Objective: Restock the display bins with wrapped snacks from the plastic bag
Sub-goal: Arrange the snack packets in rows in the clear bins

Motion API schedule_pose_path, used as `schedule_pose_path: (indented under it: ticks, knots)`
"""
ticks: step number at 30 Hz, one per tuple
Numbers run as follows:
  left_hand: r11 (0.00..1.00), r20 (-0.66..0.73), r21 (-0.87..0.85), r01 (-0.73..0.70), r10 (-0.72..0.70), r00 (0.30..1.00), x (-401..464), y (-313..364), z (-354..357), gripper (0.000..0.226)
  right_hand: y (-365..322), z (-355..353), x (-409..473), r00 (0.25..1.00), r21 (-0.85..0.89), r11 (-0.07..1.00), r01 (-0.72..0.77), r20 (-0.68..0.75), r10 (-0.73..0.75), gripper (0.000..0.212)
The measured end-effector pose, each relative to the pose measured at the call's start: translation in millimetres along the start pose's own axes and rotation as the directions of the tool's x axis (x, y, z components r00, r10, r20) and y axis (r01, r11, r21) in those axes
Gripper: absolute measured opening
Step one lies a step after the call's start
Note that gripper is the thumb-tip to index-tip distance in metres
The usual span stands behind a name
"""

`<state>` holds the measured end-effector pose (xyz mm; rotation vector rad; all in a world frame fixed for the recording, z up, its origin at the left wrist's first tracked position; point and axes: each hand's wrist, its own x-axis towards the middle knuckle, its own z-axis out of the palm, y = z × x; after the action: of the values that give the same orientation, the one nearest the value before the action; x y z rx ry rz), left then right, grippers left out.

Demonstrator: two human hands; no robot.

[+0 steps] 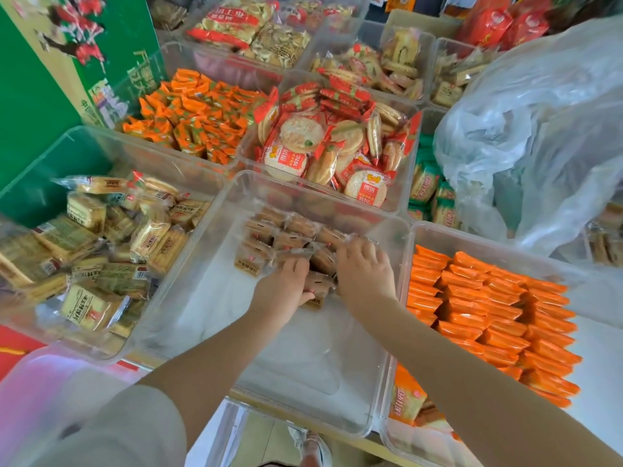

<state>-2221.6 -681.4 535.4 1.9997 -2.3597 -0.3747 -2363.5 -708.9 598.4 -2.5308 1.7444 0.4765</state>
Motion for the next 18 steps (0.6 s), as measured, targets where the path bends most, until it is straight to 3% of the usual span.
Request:
schedule_pose_path:
  ticks: [3, 5, 7, 11, 14, 18]
  knots:
    - [1.000, 0.047, -0.005, 0.007, -0.006, 0.999, 1, -8, -9, 0.046, -13, 4, -3, 0.987, 0.183, 0.970, 0.159, 0.004, -0.163, 0.043]
    - [0.998, 0.091, -0.056, -0.013, 0.018, 0.996, 0, -13, -11, 0.046, -21, 10, 0, 0.982, 0.234, 0.960, 0.151, 0.074, -0.173, 0.036]
    - [0.996, 0.012, -0.037, -0.085, 0.086, 0.996, -2, -25, -16, 0.052, -27, 16, 4, 0.981, 0.202, 0.969, 0.144, 0.097, -0.166, 0.032]
    - [0.967, -0.186, 0.185, -0.177, 0.211, 0.960, 10, -52, -15, 0.072, -33, 21, 6, 0.976, 0.155, 0.978, 0.142, 0.140, -0.164, 0.031]
    - [0.947, -0.131, 0.265, -0.180, 0.221, 0.966, 26, -50, -16, 0.070, -32, 20, -1, 0.975, 0.138, 0.978, 0.160, 0.132, -0.178, 0.032]
    - [0.933, -0.090, 0.301, -0.197, 0.233, 0.968, 33, -44, -13, 0.064, -24, 13, 1, 0.991, 0.158, 0.985, 0.068, 0.104, -0.085, 0.026]
